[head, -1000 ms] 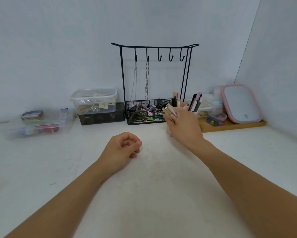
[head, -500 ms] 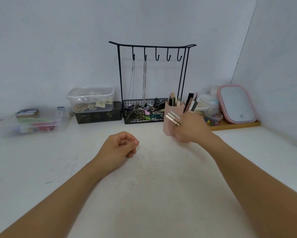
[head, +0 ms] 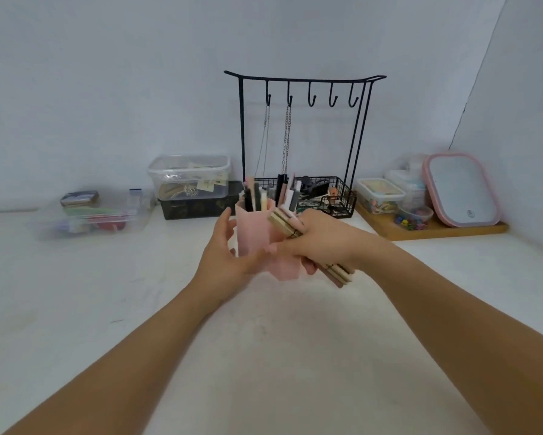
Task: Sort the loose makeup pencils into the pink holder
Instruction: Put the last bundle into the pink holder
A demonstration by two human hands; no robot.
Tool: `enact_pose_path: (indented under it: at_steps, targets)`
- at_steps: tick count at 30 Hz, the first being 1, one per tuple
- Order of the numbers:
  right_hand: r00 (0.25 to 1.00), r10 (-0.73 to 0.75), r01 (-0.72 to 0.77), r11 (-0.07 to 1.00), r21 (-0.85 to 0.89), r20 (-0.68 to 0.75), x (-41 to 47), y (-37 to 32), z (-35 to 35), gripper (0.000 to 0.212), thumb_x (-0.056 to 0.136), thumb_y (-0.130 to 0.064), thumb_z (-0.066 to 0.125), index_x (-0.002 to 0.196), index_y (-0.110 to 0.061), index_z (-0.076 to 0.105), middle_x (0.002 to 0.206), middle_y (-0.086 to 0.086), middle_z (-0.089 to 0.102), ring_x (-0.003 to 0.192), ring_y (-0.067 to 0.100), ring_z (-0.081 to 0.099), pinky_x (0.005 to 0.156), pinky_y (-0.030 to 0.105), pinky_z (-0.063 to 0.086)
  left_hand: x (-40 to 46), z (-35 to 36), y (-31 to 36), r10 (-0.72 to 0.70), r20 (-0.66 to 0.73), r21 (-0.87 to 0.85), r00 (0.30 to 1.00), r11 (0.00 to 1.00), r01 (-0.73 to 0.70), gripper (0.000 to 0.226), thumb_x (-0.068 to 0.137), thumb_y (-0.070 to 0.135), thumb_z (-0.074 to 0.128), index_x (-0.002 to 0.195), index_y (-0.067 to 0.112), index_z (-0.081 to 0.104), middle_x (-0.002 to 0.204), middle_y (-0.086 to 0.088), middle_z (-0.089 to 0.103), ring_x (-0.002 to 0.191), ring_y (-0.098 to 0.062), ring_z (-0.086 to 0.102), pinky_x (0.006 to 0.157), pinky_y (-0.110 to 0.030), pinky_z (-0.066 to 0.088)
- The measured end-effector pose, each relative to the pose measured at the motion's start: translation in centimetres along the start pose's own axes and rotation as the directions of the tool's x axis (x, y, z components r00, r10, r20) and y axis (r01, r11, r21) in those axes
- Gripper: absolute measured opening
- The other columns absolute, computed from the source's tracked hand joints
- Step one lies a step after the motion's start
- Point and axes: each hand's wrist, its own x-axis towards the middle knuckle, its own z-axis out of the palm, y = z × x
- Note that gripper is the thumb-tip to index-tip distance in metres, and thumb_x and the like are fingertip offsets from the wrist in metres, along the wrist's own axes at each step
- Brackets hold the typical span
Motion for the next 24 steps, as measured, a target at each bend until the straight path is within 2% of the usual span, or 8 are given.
enact_pose_path:
  at_steps: [3, 6, 8, 11, 13, 17, 20, 24]
  targets:
    - [0.993, -0.020, 0.062, 0.931, 0.361, -0.120, 0.5, -0.9, -1.6, 0.020, 0.092, -0.024, 0.071, 0.084, -0.006, 0.065, 0.072, 0.006, 0.074, 0.047, 0.013, 0.054, 0.058, 0.030, 0.053, 0.0, 0.0, 0.2, 0.011, 0.041, -0.149, 0.999, 0.989, -0.005, 0.089, 0.082, 0.012, 0.083, 0.153, 0.024, 0.032, 0.134, 0.001, 0.060, 0.116, -0.015, 0.064, 0.082, -0.034, 0.062]
    - [0.938, 0.097, 0.236, 0.527, 0.816, -0.334, 1.8, -1.4, -2.5, 0.032, 0.094, -0.028, 0.070, 0.070, -0.012, 0.054, 0.065, 0.008, 0.064, 0.048, 0.016, 0.051, 0.060, 0.034, 0.053, 0.3, 0.0, 0.0, 0.019, 0.069, -0.131, 0.997, 0.991, -0.010, 0.065, 0.087, 0.009, 0.078, 0.141, 0.023, 0.045, 0.131, -0.002, 0.064, 0.119, -0.020, 0.064, 0.087, -0.035, 0.061]
    - [0.906, 0.141, 0.331, 0.349, 0.877, -0.398, 2.9, -1.3, -2.3, 0.036, 0.094, -0.030, 0.069, 0.068, -0.012, 0.052, 0.062, 0.006, 0.055, 0.050, 0.017, 0.050, 0.061, 0.034, 0.053, 0.4, -0.1, -0.1, -0.002, 0.081, -0.146, 0.997, 0.989, 0.014, 0.064, 0.087, 0.010, 0.078, 0.141, 0.023, 0.046, 0.132, -0.004, 0.063, 0.120, -0.021, 0.063, 0.088, -0.037, 0.061]
    - [0.876, 0.167, 0.358, 0.401, 0.843, -0.452, 3.9, -0.6, -1.5, 0.035, 0.095, -0.030, 0.067, 0.070, -0.012, 0.052, 0.061, 0.006, 0.053, 0.050, 0.019, 0.051, 0.065, 0.039, 0.052, 0.6, -0.3, -0.2, -0.016, 0.106, -0.148, 0.994, 0.988, 0.032, 0.066, 0.087, 0.011, 0.078, 0.142, 0.024, 0.043, 0.133, -0.003, 0.061, 0.120, -0.020, 0.063, 0.086, -0.036, 0.061]
    - [0.885, 0.173, 0.316, 0.459, 0.830, -0.432, 4.1, -0.2, -0.5, 0.034, 0.096, -0.029, 0.066, 0.071, -0.011, 0.052, 0.061, 0.006, 0.052, 0.049, 0.019, 0.052, 0.064, 0.038, 0.053, 0.6, -0.4, -0.3, -0.023, 0.112, -0.136, 0.993, 0.990, 0.038, 0.065, 0.086, 0.014, 0.078, 0.139, 0.024, 0.042, 0.133, -0.001, 0.059, 0.119, -0.018, 0.062, 0.085, -0.036, 0.061]
    - [0.912, 0.169, 0.257, 0.474, 0.842, -0.374, 4.2, -0.4, 1.0, 0.031, 0.096, -0.025, 0.067, 0.073, -0.007, 0.055, 0.060, 0.008, 0.052, 0.050, 0.020, 0.056, 0.072, 0.046, 0.060, 0.7, -0.6, -0.3, -0.049, 0.100, -0.132, 0.994, 0.989, 0.063, 0.064, 0.086, 0.015, 0.077, 0.135, 0.021, 0.037, 0.133, 0.000, 0.056, 0.118, -0.016, 0.061, 0.080, -0.031, 0.061]
    - [0.882, 0.141, 0.288, 0.595, 0.750, -0.450, 4.3, -0.8, 1.6, 0.029, 0.094, -0.025, 0.069, 0.074, -0.008, 0.058, 0.061, 0.008, 0.055, 0.057, 0.023, 0.058, 0.078, 0.052, 0.062, 0.8, -0.6, -0.3, -0.053, 0.108, -0.144, 0.993, 0.987, 0.069, 0.064, 0.083, 0.019, 0.079, 0.131, 0.023, 0.038, 0.133, -0.001, 0.056, 0.120, -0.019, 0.061, 0.085, -0.038, 0.062]
    - [0.872, 0.096, 0.269, 0.727, 0.632, -0.481, 4.3, -1.0, 2.8, 0.034, 0.094, -0.028, 0.068, 0.063, -0.016, 0.061, 0.056, 0.000, 0.058, 0.056, 0.017, 0.058, 0.071, 0.041, 0.058, 0.8, -0.7, -0.4, -0.056, 0.076, -0.162, 0.996, 0.984, 0.068, 0.065, 0.078, 0.022, 0.083, 0.129, 0.024, 0.043, 0.130, -0.002, 0.059, 0.119, -0.021, 0.062, 0.088, -0.042, 0.061]
